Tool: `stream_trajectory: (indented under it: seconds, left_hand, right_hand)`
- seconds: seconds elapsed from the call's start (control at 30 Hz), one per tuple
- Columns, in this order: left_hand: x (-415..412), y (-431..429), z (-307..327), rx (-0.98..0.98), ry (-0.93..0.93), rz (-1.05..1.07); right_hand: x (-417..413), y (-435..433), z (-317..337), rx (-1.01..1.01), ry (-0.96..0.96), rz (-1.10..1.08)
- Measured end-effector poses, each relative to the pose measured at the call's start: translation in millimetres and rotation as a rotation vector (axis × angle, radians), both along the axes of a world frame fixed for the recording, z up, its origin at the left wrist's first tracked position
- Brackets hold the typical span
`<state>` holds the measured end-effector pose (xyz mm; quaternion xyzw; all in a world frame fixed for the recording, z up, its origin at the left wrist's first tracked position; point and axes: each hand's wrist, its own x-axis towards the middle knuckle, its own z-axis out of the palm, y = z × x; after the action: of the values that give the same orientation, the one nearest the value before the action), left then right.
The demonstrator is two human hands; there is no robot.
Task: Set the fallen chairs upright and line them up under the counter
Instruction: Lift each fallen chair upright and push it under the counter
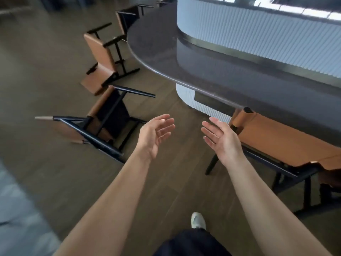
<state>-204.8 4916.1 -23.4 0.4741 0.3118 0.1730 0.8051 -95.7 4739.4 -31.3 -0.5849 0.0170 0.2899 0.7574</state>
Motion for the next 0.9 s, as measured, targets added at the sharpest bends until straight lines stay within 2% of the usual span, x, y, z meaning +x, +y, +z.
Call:
stream_trajectory:
  seconds: [0.37,0.9]
  left_hand:
    - [-98,134,11,-0.005,-0.029,0.376]
    - [-171,350,-12,-0.127,-0.040,0.789]
  right_hand:
    - [-39,190,0,0.081,0.036,0.373]
    - [-99,472,-2,0.052,0.113,0.714]
